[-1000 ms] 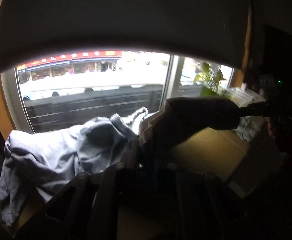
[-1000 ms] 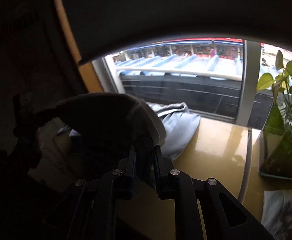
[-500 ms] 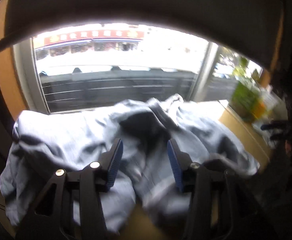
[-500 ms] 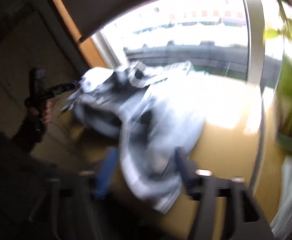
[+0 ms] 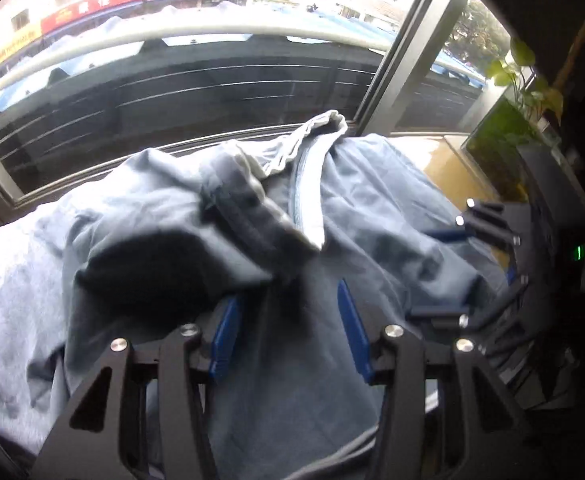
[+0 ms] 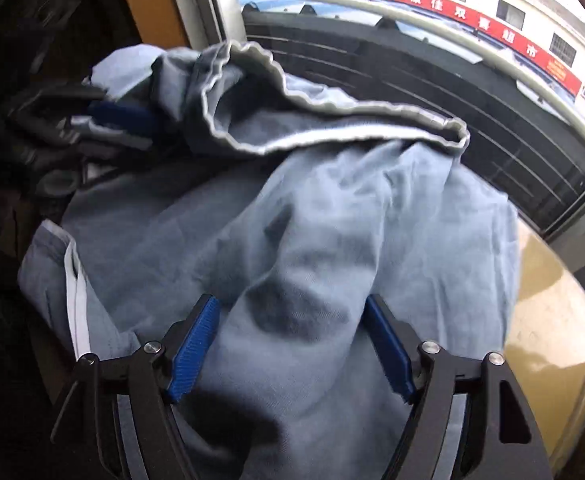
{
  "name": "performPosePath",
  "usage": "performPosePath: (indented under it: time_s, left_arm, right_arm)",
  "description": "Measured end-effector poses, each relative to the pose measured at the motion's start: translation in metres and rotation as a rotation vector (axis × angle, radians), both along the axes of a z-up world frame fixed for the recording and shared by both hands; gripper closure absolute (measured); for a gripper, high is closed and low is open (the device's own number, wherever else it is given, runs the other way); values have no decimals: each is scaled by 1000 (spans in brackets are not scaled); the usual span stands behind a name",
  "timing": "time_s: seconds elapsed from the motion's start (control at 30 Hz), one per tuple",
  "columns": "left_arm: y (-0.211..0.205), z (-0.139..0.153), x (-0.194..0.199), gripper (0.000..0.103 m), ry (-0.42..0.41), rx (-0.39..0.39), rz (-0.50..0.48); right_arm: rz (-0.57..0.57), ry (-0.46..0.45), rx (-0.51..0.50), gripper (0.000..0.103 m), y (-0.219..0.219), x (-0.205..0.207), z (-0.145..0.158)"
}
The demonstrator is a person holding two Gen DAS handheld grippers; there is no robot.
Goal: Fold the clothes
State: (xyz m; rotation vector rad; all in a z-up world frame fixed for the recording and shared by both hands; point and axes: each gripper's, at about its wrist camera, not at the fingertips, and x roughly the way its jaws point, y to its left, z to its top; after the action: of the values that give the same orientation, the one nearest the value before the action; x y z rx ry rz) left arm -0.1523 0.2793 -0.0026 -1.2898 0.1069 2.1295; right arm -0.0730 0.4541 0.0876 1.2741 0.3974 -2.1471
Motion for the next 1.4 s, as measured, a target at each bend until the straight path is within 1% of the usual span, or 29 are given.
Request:
performPosePath:
  time_s: [0.03,0.07,0.1,0.17,0.2,0.3,0.37,0.5,0.53,0.6,0.63,0.7,0.73,0.77,0.83,0.87,0.9,0.93,0.97,1.03,1.07,1.1,1.13,1.17,1.2,1.23,1.27,1.3,1.4]
  left_arm:
    - [1,3,-14,54,21,-12,51]
    - [0,6,-30,58,43,-20,109]
    - [-4,11,-46,58,63,-10,179]
    - [-21,21,-75,58,92,34,352]
    - [-30,26,-82,58,103,61,413]
    - [-50,44,-88,61,154,131,534]
    - [-51,55,-76,61,220,119,547]
    - [-40,64,-36,60,341,-2,491]
    - [-39,64,-27,57,360,-15,475]
    - [-39,61,-21,56,319,-43,441]
    - [-46,60,-22,56,276,-21,445]
    - [-58,61,-26,54,165,54,438]
    - [-59,64,-23,51,155,52,461]
    - [-56,68,-16,44,163,35,450]
    - [-40,77,8,43,209,-21,374]
    - [-31,75,24,40,215,-38,342]
    - [-20,67,39,35,207,-51,308]
    - [-10,59,55,26,200,-64,274]
    - [0,51,71,27,192,-77,240]
    - [18,21,94,28,155,-140,182]
    - [24,3,101,32,133,-181,179]
    - [25,-12,104,34,122,-210,190]
    - [24,-24,104,33,120,-227,194]
    - [23,-37,105,22,119,-244,199]
    - [21,-44,104,18,136,-269,217]
    - [16,-47,100,7,170,-303,248]
    - [11,-50,95,6,164,-308,266]
    - [5,-52,86,6,124,-289,276]
    - [-8,-58,71,2,76,-253,291]
  right_arm:
    - [-21,22,21,25,2,9,-6]
    - [-55,30,23,24,7,17,-12]
    - [-93,23,12,24,14,25,-16]
    - [-138,17,22,24,25,44,-26]
    - [-164,13,26,24,33,55,-30]
    - [-238,5,35,24,54,92,-44]
    - [-272,-12,50,24,64,115,-53]
    - [-303,-72,73,24,78,148,-68]
    - [-307,-98,51,24,82,149,-70]
    - [-281,-119,-13,24,88,145,-66]
    - [-263,-107,-33,24,89,142,-62]
    - [-217,-12,-22,24,83,128,-51]
    - [-197,32,-6,24,77,116,-48]
    - [-178,72,17,24,68,103,-47]
    - [-155,136,86,24,46,68,-53]
    - [-153,154,138,24,34,49,-60]
    - [-142,165,189,24,24,30,-70]
    - [-121,175,236,24,14,13,-81]
    - [-95,182,269,24,6,0,-92]
    - [-34,200,327,24,-10,-19,-111]
    - [-23,223,335,18,-13,-26,-118]
    - [-54,222,310,13,-9,-32,-123]
    - [-117,158,264,13,2,-40,-129]
    - [-195,76,192,13,17,-45,-134]
    - [-267,10,125,10,31,-48,-141]
    - [-309,-2,92,7,43,-43,-148]
    - [-327,26,90,5,50,-34,-154]
    - [-359,42,86,3,58,-25,-159]
    - [-455,49,73,2,69,-6,-172]
